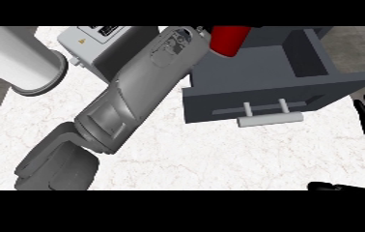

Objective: Pick up the can, place it into the drawer and close the drawer

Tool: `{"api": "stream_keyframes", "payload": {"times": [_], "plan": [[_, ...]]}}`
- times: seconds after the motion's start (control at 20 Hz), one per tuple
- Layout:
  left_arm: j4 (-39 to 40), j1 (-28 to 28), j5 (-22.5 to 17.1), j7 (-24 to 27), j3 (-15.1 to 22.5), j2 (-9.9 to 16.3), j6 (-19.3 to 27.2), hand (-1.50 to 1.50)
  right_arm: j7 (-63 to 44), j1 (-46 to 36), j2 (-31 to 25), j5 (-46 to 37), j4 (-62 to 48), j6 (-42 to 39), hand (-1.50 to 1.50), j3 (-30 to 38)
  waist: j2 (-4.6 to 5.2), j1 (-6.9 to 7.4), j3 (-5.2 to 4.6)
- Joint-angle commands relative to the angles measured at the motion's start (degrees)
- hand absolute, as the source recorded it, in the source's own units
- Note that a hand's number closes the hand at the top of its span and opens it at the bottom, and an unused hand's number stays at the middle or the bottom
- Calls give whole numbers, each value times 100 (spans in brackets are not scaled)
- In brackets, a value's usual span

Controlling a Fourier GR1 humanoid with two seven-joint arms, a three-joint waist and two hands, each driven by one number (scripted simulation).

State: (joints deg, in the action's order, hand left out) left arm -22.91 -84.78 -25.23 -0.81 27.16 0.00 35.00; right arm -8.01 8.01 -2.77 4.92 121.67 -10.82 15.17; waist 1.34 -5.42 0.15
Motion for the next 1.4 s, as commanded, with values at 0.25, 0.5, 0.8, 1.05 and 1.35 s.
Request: {"api": "stream_keyframes", "payload": {"times": [0.25,0.5,0.8,1.05,1.35], "plan": [[313,26,-163,291,441,0,291,150,298,36,-28,-64,-247,-177,-150,-87,54,-204,8],[146,232,-335,227,730,0,603,-150,-5,-396,-79,-119,-191,17,-150,-126,46,-200,2],[275,211,-446,269,825,0,791,-150,-36,-170,71,-139,17,92,-150,-172,19,-125,-1],[151,337,-664,421,903,0,993,-150,-139,-255,16,-189,174,7,-150,-357,43,-199,-3],[159,342,-986,547,692,0,1018,-150,290,-301,-450,-952,438,-43,-150,-226,40,-152,-7]]}}
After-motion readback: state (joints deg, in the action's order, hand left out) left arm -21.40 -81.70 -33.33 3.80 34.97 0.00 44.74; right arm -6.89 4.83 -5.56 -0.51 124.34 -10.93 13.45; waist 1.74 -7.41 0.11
